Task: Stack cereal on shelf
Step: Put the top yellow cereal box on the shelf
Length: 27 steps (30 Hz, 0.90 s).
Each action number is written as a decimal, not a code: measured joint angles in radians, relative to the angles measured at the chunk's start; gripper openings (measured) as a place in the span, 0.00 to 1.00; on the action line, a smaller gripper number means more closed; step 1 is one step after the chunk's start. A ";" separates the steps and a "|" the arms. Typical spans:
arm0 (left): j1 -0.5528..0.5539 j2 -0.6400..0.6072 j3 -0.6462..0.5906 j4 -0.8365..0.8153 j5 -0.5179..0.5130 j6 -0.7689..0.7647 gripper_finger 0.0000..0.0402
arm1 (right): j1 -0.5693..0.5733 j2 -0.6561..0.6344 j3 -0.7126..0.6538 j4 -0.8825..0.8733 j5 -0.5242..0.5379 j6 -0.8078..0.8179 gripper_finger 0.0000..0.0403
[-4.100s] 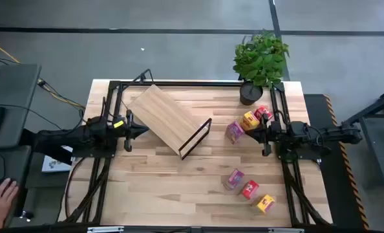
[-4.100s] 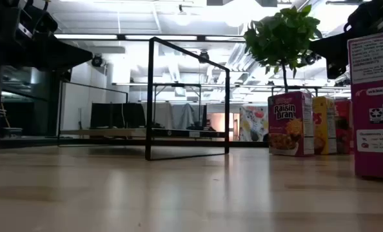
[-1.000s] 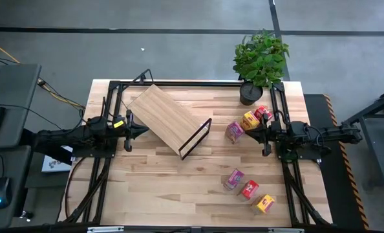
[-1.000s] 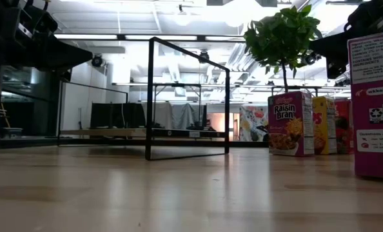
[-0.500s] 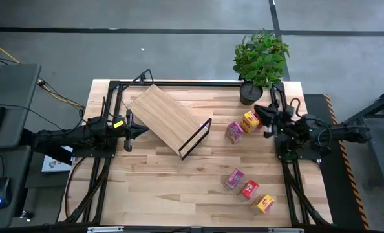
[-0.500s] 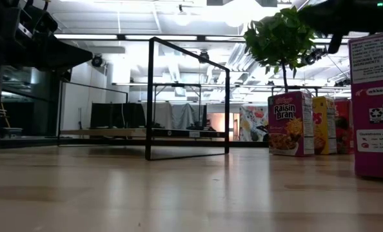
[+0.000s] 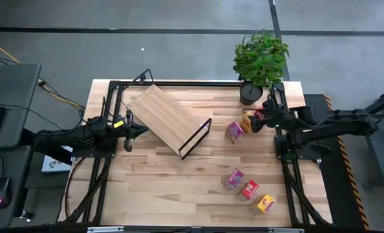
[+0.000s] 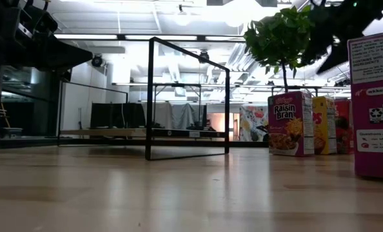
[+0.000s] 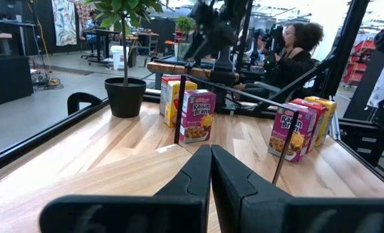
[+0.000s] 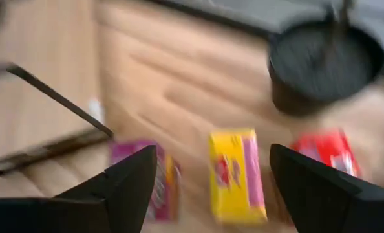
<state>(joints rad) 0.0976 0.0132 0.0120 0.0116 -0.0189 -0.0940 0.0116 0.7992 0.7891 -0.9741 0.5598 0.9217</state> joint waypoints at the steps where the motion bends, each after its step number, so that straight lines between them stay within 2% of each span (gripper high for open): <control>1: 0.000 0.000 0.000 0.000 0.000 0.000 0.01 | 0.000 0.023 -0.003 -0.018 -0.012 0.030 0.73; 7: 0.000 0.000 0.000 0.000 0.000 0.000 0.01 | -0.008 0.128 -0.033 -0.022 -0.019 0.071 0.73; 27: 0.000 0.000 0.000 0.000 0.000 0.000 0.01 | -0.115 0.363 -0.033 0.013 -0.075 -0.006 0.73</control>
<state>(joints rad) 0.0977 0.0132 0.0118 0.0116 -0.0187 -0.0940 -0.1036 1.1619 0.7563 -0.9616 0.4847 0.9157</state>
